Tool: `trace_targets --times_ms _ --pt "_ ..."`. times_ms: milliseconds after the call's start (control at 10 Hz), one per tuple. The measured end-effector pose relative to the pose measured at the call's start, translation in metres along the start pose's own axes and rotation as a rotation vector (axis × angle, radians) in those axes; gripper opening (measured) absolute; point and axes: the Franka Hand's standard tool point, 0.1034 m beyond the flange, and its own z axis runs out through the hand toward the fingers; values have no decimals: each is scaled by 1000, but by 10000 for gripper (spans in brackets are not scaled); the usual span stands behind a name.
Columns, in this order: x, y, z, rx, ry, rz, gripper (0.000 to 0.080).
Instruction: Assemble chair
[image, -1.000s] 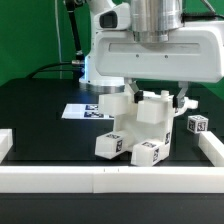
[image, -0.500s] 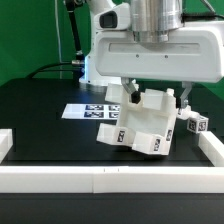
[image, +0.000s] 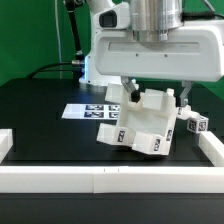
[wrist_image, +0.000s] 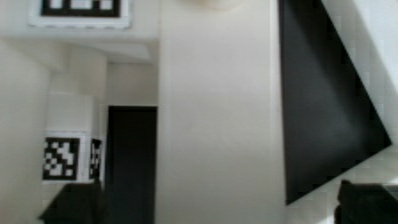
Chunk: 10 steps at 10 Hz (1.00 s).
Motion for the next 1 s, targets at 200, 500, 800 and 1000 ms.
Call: trace_targets --times_ms 200,500,800,1000 --pt "-8 -4 -15 16 6 14 648" --pt "-24 1 -29 31 2 26 648" --pt "-29 12 -19 23 5 31 648" --pt "-25 21 -6 6 -9 21 648"
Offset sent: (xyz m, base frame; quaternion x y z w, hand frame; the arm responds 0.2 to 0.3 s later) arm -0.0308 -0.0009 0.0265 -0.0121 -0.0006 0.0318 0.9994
